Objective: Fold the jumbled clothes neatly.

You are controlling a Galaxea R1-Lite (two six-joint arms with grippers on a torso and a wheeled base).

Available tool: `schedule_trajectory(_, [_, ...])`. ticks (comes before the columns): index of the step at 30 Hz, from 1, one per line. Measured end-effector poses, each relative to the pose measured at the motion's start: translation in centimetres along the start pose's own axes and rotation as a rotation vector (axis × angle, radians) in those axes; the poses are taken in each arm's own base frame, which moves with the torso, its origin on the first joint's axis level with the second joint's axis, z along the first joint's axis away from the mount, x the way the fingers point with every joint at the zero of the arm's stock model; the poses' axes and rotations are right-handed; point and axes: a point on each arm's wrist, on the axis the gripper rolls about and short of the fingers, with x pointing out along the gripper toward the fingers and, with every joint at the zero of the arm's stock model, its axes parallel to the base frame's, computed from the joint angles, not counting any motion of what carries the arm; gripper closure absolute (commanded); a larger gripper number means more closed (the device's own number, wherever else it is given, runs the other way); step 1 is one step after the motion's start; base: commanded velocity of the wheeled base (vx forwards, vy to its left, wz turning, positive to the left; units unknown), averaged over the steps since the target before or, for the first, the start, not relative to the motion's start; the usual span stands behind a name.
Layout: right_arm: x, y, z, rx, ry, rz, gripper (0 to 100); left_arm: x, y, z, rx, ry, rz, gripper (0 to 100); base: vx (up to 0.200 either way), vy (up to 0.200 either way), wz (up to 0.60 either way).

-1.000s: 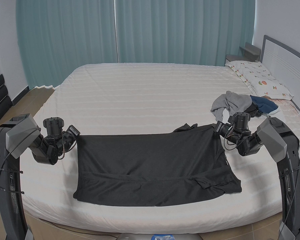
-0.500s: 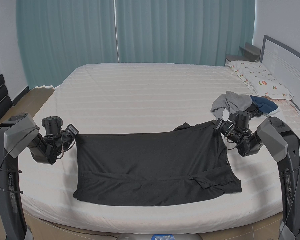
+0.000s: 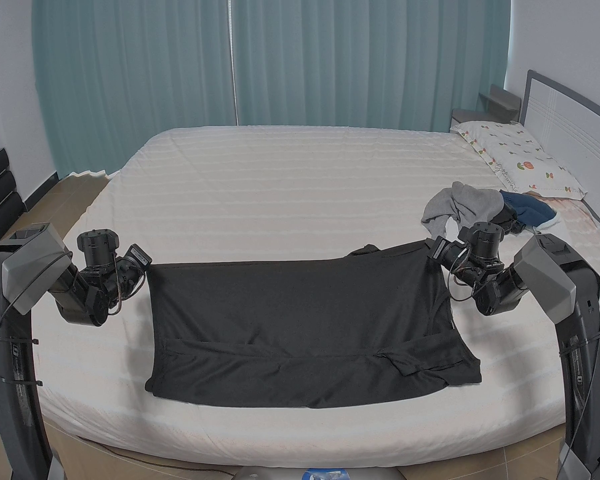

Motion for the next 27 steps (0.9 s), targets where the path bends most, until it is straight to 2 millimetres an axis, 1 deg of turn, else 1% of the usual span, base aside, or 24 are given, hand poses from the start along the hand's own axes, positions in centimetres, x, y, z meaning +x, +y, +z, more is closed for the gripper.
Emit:
schedule_trajectory(3, [0.0, 0.5, 0.1, -0.004, -0.025, 0.002, 100, -0.1, -0.1, 0.1, 0.000, -0.002, -0.004, 100, 0.000, 0.000, 0.00])
schedule_trajectory(7, [-0.3, 0.4, -0.9, -0.012, 0.005, -0.013, 100, -0.2, -0.1, 0.1, 0.001, -0.002, -0.003, 100, 0.000, 0.000, 0.00])
schedule_trajectory(9, [-0.4, 0.5, -1.0, -0.013, 0.005, -0.014, 100, -0.3, -0.1, 0.0, 0.003, 0.000, -0.003, 100, 0.000, 0.000, 0.00])
schedule_trajectory(12, [-0.3, 0.7, -0.4, -0.015, -0.032, -0.026, 100, -0.4, -0.3, 0.1, 0.002, -0.006, -0.015, 100, 0.000, 0.000, 0.00])
schedule_trajectory(13, [-0.2, 0.7, 0.1, -0.016, -0.060, -0.037, 100, -0.5, -0.4, 0.2, 0.002, -0.009, -0.022, 100, 0.000, 0.000, 0.00])
schedule_trajectory(16, [-0.2, 0.6, 0.5, -0.016, -0.077, -0.045, 100, -0.7, -0.5, 0.4, 0.001, -0.012, -0.026, 100, 0.000, 0.000, 0.00])
schedule_trajectory(27, [0.0, -0.1, -1.1, -0.019, -0.027, -0.062, 100, -0.7, -0.4, 0.1, 0.010, -0.003, -0.024, 100, 0.000, 0.000, 0.00])
